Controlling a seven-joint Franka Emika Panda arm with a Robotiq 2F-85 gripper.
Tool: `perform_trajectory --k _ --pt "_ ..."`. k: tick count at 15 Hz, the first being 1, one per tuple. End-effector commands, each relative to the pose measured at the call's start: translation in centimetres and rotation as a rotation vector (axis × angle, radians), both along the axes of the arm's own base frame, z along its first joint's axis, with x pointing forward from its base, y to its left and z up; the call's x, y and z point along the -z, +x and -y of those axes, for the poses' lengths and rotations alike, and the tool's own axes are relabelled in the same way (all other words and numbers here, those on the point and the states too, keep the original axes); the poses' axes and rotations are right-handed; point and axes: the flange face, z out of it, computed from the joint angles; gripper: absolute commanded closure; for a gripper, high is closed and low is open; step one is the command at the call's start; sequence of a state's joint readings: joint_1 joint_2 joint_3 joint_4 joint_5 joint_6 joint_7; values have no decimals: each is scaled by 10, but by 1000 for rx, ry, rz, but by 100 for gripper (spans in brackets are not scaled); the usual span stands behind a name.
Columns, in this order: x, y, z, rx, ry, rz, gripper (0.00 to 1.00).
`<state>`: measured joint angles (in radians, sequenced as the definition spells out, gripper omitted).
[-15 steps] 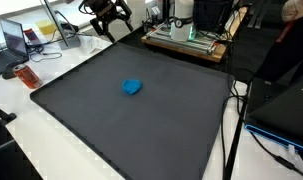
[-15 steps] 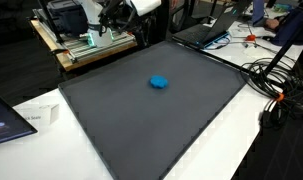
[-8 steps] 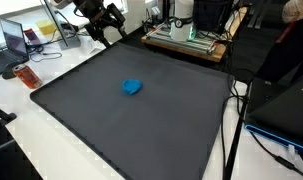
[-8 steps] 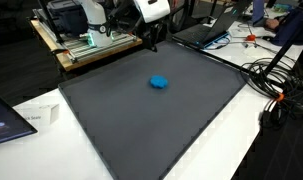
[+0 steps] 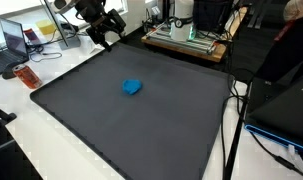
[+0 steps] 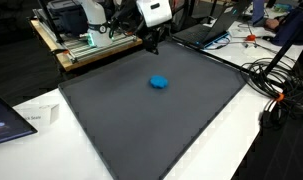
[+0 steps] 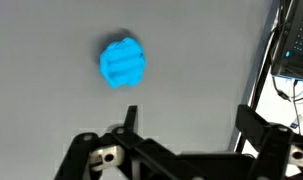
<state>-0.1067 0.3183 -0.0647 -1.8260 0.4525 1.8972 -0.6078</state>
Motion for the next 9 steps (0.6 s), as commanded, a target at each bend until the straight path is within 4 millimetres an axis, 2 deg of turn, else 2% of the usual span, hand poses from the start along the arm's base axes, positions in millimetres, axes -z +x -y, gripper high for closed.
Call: perform_trajectory --k 1,9 --pt "25 12 -8 15 -53 -28 0" --pt "85 23 1 38 -169 -53 0"
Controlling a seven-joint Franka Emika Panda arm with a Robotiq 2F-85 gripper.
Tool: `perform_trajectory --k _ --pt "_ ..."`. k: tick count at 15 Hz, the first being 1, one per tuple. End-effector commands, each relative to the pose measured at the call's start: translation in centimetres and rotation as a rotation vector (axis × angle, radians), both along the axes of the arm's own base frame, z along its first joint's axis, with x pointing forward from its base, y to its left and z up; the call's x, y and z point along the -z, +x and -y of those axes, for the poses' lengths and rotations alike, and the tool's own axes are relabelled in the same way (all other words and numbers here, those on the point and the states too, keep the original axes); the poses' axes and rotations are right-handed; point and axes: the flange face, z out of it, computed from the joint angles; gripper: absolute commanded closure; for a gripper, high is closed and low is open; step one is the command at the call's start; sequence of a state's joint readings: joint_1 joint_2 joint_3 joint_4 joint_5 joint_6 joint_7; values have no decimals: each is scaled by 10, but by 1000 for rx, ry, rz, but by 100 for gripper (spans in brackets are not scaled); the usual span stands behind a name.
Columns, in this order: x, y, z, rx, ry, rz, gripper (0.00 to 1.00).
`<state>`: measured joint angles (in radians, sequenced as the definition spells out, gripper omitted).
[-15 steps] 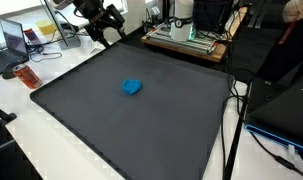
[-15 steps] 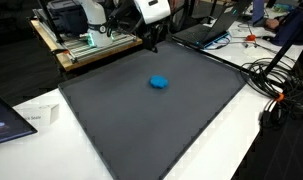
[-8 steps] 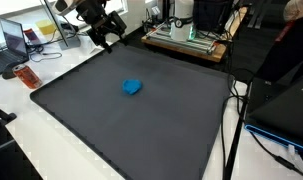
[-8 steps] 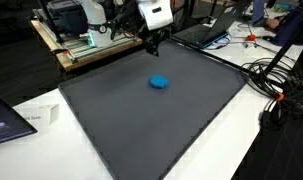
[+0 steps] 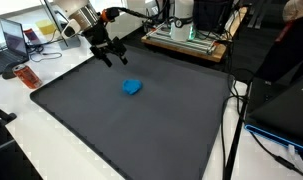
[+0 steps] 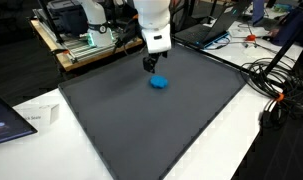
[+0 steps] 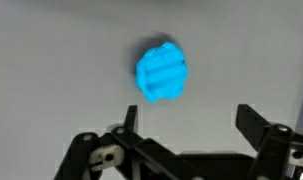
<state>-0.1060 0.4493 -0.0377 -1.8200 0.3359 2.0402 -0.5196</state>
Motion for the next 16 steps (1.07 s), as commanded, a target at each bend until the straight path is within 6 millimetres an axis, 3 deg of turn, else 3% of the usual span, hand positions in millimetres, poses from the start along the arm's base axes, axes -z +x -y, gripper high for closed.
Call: perform_trajectory --k 1,16 --pt "19 10 0 14 -47 -11 0" --pt "87 27 -13 7 -106 -78 0"
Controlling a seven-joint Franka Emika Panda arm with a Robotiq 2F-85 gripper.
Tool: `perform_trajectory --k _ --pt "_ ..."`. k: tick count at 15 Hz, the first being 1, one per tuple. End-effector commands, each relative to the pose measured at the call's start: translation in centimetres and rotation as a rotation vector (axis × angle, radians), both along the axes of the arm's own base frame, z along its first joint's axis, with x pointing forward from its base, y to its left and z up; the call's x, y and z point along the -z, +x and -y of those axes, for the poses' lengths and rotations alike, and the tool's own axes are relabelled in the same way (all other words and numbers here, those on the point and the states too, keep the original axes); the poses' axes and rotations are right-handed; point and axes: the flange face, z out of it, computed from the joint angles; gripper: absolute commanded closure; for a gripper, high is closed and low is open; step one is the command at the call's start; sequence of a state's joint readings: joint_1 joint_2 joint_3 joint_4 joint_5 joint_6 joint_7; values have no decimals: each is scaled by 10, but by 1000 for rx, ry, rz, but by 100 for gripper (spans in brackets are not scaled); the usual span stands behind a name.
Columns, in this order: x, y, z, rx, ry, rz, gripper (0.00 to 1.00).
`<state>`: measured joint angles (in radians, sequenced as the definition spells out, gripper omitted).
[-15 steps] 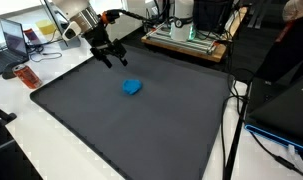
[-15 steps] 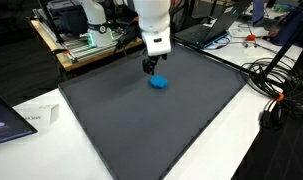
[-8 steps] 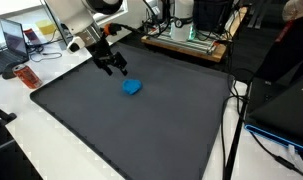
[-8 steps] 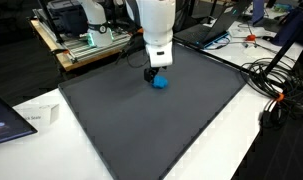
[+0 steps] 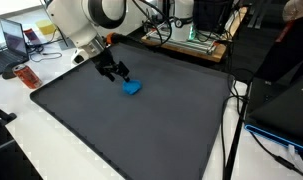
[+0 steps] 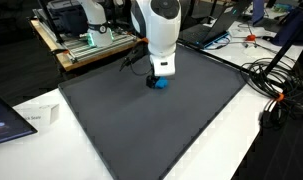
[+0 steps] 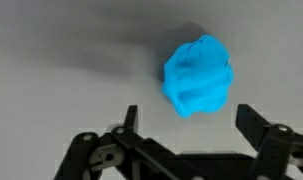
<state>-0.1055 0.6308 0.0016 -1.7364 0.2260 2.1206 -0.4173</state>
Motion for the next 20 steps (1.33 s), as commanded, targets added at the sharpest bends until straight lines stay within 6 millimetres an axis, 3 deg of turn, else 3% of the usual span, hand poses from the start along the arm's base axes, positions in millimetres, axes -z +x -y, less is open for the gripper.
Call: perform_trajectory --k 1,9,11,13,20 --pt "13 8 0 1 -8 -26 0" --pt "40 8 -2 -18 19 -121 2" --pt "43 10 -3 -24 26 -129 12" --pt "45 11 -4 -25 27 -138 40" --pt "43 16 -7 -42 37 -168 88"
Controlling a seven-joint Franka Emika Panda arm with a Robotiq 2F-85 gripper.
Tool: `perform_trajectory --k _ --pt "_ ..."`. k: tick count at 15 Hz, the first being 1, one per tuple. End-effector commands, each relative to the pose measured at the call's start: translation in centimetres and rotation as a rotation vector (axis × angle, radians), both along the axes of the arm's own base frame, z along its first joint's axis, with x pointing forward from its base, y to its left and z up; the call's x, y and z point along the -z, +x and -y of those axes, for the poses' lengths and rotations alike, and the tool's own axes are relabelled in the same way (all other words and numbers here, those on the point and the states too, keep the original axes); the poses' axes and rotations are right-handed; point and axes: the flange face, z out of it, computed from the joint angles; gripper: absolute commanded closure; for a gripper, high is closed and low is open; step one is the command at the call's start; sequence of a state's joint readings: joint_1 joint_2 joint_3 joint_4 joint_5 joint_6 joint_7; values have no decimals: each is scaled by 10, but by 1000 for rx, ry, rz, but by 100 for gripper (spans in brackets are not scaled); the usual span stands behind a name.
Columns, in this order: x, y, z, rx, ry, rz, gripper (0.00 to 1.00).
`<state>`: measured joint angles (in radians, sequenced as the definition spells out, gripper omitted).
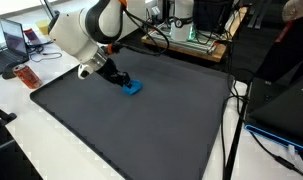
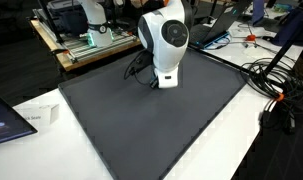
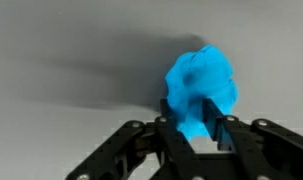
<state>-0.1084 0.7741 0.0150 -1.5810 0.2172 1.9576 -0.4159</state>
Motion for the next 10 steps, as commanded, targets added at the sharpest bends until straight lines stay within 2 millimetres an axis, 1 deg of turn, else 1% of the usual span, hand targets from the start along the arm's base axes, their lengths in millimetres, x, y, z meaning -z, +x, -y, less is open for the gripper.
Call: perform_trajectory --k 1,2,3,4,5,6,10 --pt "1 5 2 -8 -5 -29 94" --pt "0 6 2 -10 -8 -30 98" --pt "0 6 2 -11 -8 -31 100" --pt "0 7 2 -12 -11 -32 100" --pt "0 7 1 -13 -9 -33 97" --pt "0 7 1 -14 -14 -36 99" --pt "0 7 1 -17 -15 -41 99"
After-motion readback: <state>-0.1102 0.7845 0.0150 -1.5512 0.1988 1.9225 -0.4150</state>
